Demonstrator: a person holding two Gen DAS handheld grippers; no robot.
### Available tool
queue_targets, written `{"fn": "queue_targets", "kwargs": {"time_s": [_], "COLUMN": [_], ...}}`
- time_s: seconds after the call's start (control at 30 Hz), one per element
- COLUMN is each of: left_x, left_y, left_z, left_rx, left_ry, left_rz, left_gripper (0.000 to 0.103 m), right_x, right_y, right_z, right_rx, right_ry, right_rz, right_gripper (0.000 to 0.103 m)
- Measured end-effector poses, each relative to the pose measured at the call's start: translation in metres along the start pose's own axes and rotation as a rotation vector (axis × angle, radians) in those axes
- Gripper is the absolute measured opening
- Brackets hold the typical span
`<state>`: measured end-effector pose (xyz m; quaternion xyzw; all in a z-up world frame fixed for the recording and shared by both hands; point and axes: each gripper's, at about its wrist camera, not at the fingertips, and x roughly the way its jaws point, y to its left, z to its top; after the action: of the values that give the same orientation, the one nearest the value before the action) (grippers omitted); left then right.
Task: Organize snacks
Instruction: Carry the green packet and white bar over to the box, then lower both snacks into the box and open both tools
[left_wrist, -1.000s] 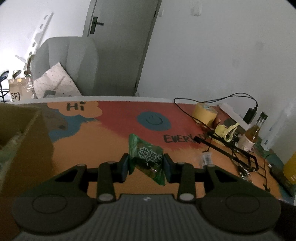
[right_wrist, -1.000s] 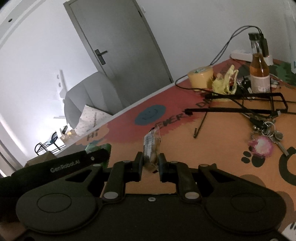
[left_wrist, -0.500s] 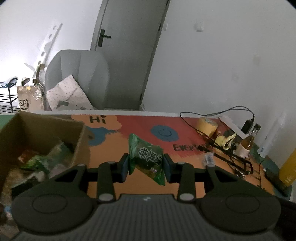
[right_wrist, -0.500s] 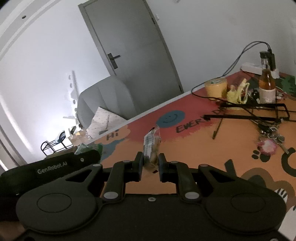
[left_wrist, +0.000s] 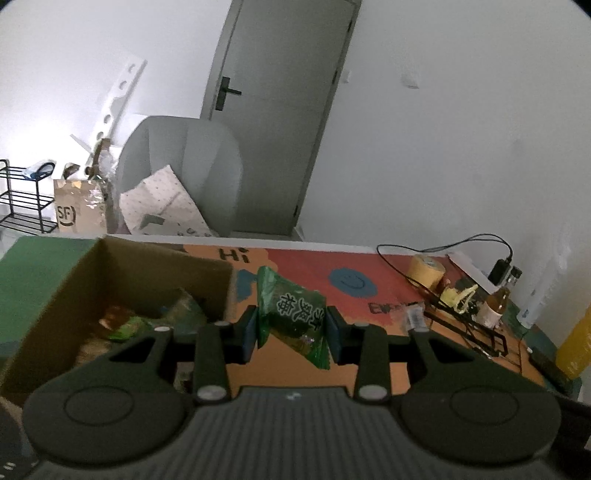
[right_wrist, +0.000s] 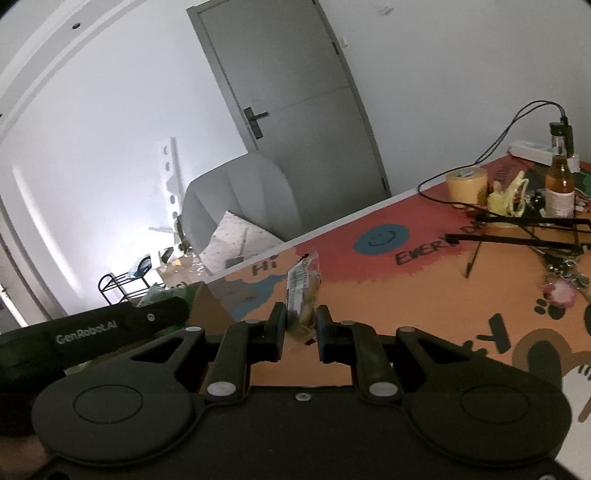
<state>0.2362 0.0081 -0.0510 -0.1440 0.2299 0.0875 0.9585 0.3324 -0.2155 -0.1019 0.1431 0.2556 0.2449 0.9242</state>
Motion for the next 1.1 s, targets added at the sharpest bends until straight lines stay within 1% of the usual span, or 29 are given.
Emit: {"fn": "queue_targets", "kwargs": {"time_s": [0.27,0.4,0.63,0.87,0.93,1.03,1.07,1.1], "left_x": [-0.025,-0.034,-0.044,-0.049,-0.048,-0.045,-0.045,-0.045], "left_y": [0.030,0.046,0.077,0.098,0.104,0.112,0.115,0.117], "left_z": [0.011,0.014,0.014,0.007,0.005,0.002,0.001,0.001], "left_rx": [-0.023,-0.026,-0.053,-0.084,-0.098,-0.120,-0.126,-0.131], "left_ry": [-0.037,-0.040,-0.026,0.002,0.019,0.062,0.070,0.076], "left_rz": [0.043,0.070,0.109,0.123,0.125,0.118,0.113,0.112], "left_gripper": [0.037,0.037,0.037,0.038,0.039,0.044,0.048,0.054], "right_x": [0.006,0.010,0.018,0.022,0.023,0.024,0.024,0.025], "right_y": [0.028,0.043,0.066,0.088,0.094,0.102,0.105,0.107], "right_z": [-0.001,-0.001,-0.003,-0.008,-0.009,-0.012,-0.013,-0.014], "right_rx": [-0.031,-0.046,-0.070,-0.102,-0.110,-0.121,-0.125,-0.127], "right_ry": [0.010,0.023,0.037,0.054,0.060,0.073,0.075,0.078], "right_rz": [0.058,0.091,0.126,0.152,0.157,0.164,0.165,0.166], "right_gripper": [0.016,0.016,0.016,0.016,0.016,0.016,0.016,0.016]}}
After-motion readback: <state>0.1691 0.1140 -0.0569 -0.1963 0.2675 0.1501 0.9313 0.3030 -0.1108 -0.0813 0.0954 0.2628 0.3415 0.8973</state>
